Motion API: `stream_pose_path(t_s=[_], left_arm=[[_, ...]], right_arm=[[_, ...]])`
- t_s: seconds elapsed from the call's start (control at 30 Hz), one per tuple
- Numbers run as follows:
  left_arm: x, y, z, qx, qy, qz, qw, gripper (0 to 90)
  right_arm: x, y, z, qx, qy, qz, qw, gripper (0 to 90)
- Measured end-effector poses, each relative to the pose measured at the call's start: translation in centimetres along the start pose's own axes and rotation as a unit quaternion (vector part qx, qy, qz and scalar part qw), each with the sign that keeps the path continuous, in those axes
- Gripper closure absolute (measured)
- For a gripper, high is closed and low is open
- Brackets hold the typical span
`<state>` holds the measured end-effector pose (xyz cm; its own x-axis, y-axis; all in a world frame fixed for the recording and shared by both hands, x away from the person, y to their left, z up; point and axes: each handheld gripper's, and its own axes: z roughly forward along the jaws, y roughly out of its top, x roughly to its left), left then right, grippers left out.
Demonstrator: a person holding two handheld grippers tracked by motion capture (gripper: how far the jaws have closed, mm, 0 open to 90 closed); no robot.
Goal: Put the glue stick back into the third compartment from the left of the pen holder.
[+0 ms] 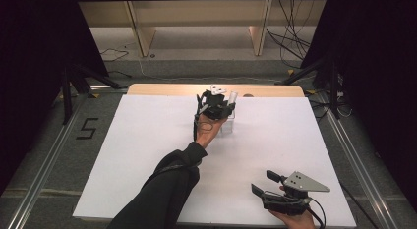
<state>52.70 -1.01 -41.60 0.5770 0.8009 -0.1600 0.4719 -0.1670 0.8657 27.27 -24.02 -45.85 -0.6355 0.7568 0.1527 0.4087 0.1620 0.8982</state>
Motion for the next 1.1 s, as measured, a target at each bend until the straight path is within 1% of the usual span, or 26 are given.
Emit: stream_pose_path(t_s=[0.23,0.27,0.3,0.33,0.4,0.43,0.47,0.53,0.6,0.67,0.77,0.8,0.83,0.9,1.0,1.1], left_arm=[[0.0,-0.1,0.2,0.010,-0.003,0.005,0.9999,68.5],[-0.1,-0.1,0.2,0.006,-0.008,0.004,0.9999,65.0],[-0.1,-0.1,0.1,0.008,-0.012,0.004,0.9999,57.6],[-0.2,0.0,0.0,0.004,-0.014,0.002,0.9999,51.0],[-0.4,0.2,-0.2,-0.001,-0.001,0.003,1.0000,35.3],[-0.5,0.4,-0.3,-0.004,-0.002,-0.001,1.0000,29.9],[-0.5,0.5,-0.5,-0.007,-0.006,-0.004,1.0000,26.8],[-0.6,0.8,-0.9,-0.008,-0.006,-0.004,0.9999,22.9],[-0.7,1.2,-1.3,-0.004,-0.012,-0.005,0.9999,20.5],[-0.7,1.4,-1.8,-0.007,-0.019,-0.005,0.9998,19.4],[-0.6,1.7,-2.7,-0.003,-0.039,-0.014,0.9991,17.8],[-0.5,1.8,-3.0,0.000,-0.045,-0.012,0.9989,16.7],[-0.4,1.8,-3.3,0.000,-0.048,-0.015,0.9987,16.4],[-0.3,1.8,-3.8,0.001,-0.058,-0.018,0.9982,16.4],[0.1,1.7,-4.5,0.004,-0.067,-0.016,0.9976,16.4],[0.6,1.5,-5.0,0.005,-0.075,-0.020,0.9969,16.4]], right_arm=[[0.0,0.0,0.0,0.002,0.002,0.000,1.0000,27.5],[0.0,0.0,0.0,0.001,0.002,0.000,1.0000,27.5],[0.0,0.0,0.0,0.001,0.002,0.001,1.0000,27.5],[0.0,0.0,0.0,0.000,0.002,0.002,1.0000,27.5],[0.0,0.0,-0.1,0.001,0.003,0.002,1.0000,27.5],[0.0,0.0,0.0,0.000,0.003,0.002,1.0000,27.5],[0.0,0.0,0.0,0.002,0.003,0.001,1.0000,27.5],[0.1,0.0,0.0,0.002,0.004,0.001,1.0000,27.5],[0.1,0.0,0.0,0.004,0.004,0.000,1.0000,27.5],[0.0,0.0,0.0,0.004,0.004,0.000,1.0000,27.5],[0.0,0.0,0.0,0.003,0.003,0.001,1.0000,27.5],[0.0,0.0,0.0,0.003,0.002,0.002,1.0000,27.5],[0.0,0.0,-0.1,0.003,0.001,0.002,1.0000,27.5],[0.0,0.0,0.0,0.003,0.000,0.003,1.0000,27.5],[0.1,0.0,0.0,0.003,0.000,0.002,1.0000,27.5],[0.0,0.0,0.0,0.003,0.000,0.003,1.0000,27.5]])
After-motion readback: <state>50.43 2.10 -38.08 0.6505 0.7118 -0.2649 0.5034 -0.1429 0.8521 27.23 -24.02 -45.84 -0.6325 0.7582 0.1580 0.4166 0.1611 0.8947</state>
